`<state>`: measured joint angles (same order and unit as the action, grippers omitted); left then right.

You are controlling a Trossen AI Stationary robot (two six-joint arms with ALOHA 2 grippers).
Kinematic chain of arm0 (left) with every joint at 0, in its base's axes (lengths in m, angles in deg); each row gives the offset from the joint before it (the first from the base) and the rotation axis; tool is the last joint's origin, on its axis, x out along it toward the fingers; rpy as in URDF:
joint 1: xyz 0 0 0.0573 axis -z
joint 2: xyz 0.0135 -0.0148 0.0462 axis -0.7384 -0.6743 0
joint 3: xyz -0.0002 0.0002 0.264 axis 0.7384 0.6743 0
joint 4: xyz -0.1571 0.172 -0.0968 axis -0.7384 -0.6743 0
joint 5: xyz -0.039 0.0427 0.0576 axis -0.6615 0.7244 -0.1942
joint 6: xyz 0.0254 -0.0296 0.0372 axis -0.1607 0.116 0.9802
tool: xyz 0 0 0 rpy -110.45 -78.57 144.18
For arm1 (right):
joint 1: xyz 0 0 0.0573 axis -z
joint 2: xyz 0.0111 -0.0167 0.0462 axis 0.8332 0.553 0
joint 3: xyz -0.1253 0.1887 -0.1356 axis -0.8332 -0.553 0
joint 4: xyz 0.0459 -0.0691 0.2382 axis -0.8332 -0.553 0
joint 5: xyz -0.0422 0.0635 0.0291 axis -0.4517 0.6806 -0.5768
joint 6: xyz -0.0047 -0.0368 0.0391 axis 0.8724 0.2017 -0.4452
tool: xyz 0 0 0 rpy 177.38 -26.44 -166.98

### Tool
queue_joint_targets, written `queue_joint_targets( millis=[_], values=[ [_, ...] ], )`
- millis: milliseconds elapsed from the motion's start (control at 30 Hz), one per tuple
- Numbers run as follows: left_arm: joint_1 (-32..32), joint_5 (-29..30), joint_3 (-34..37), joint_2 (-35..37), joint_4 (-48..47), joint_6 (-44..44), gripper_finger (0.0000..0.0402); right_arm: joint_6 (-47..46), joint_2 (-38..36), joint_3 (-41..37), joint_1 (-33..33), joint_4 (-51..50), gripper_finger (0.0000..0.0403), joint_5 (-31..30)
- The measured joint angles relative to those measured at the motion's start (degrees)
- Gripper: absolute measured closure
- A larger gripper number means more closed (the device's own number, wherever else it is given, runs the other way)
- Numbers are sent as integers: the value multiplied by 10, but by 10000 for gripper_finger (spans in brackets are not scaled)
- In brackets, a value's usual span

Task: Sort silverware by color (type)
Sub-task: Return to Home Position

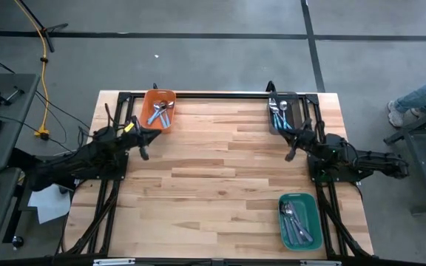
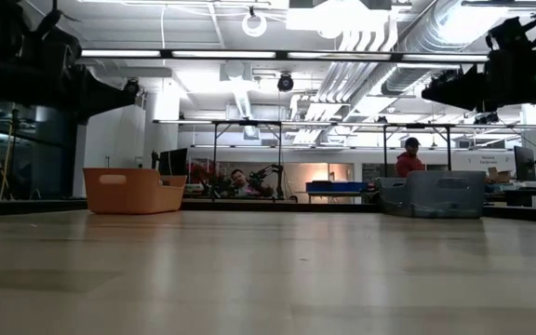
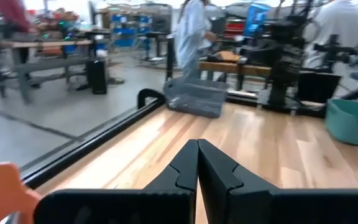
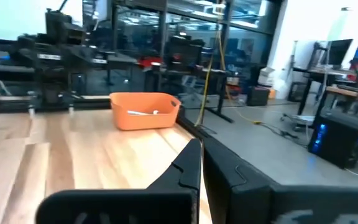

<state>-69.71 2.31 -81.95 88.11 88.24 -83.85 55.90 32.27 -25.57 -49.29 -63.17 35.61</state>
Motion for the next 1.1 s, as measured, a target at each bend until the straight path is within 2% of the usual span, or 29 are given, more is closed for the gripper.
queue_joint_targets(
  millis=[333,600,1100],
  values=[
    [0,20,0,-29,-1,-2,401,-72,1,0,0,-1,403,16],
    [0,20,0,-29,0,-35,401,-72,1,0,0,-1,403,16],
    [0,20,0,-29,0,-36,401,-72,1,0,0,-1,403,16]
  ],
)
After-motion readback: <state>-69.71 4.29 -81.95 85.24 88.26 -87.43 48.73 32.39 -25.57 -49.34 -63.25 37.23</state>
